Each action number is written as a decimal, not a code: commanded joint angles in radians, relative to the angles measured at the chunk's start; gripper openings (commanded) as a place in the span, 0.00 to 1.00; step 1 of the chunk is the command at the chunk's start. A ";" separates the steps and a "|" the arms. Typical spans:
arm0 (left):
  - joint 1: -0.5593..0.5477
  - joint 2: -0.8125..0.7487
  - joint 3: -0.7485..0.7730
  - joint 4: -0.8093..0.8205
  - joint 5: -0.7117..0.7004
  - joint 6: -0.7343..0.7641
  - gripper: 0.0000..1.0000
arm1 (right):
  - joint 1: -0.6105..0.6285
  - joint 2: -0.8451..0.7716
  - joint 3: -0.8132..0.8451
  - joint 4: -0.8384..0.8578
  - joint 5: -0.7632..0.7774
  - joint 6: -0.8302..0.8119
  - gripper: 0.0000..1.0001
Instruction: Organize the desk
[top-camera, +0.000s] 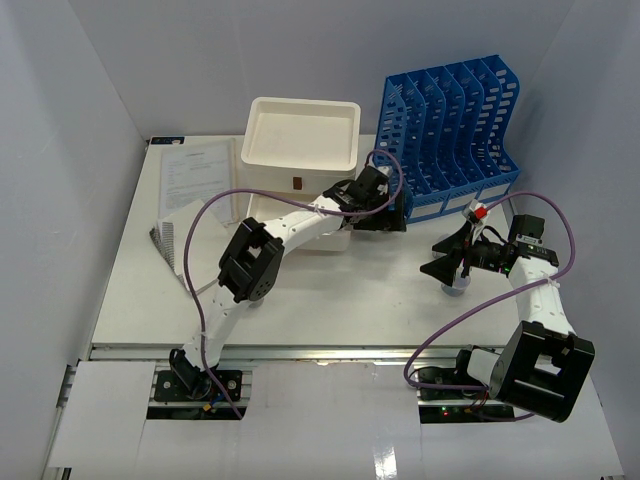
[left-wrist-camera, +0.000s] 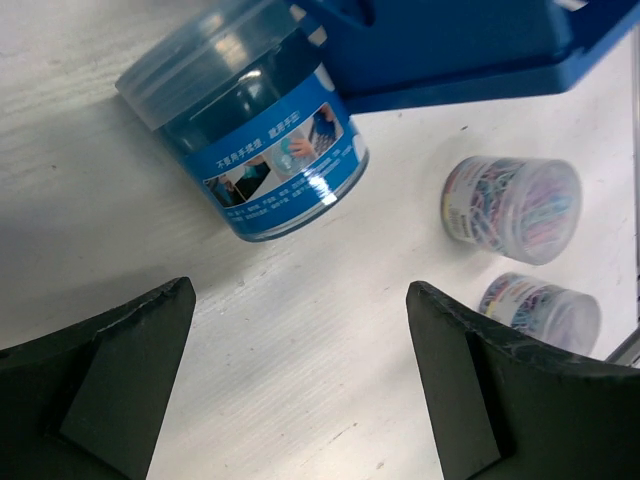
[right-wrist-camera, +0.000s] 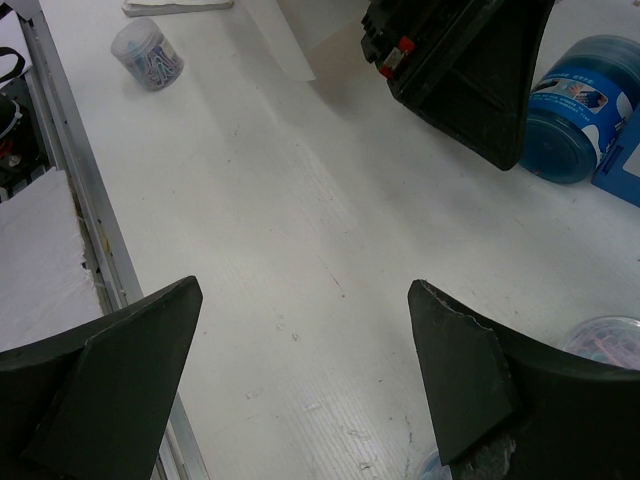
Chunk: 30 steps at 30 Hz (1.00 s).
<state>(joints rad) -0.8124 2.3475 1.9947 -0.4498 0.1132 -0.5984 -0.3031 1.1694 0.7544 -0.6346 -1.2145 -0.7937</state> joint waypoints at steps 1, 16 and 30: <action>0.004 -0.112 0.002 0.050 -0.063 -0.026 0.98 | -0.004 -0.015 0.008 -0.010 -0.016 -0.016 0.90; 0.004 0.032 0.145 0.061 -0.238 -0.081 0.98 | -0.005 -0.016 0.009 -0.013 -0.011 -0.020 0.90; 0.004 0.105 0.151 0.045 -0.291 -0.105 0.98 | -0.004 -0.014 0.011 -0.014 -0.016 -0.021 0.90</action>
<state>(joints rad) -0.8238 2.4407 2.1273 -0.3867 -0.1194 -0.6799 -0.3035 1.1694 0.7544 -0.6346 -1.2079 -0.7956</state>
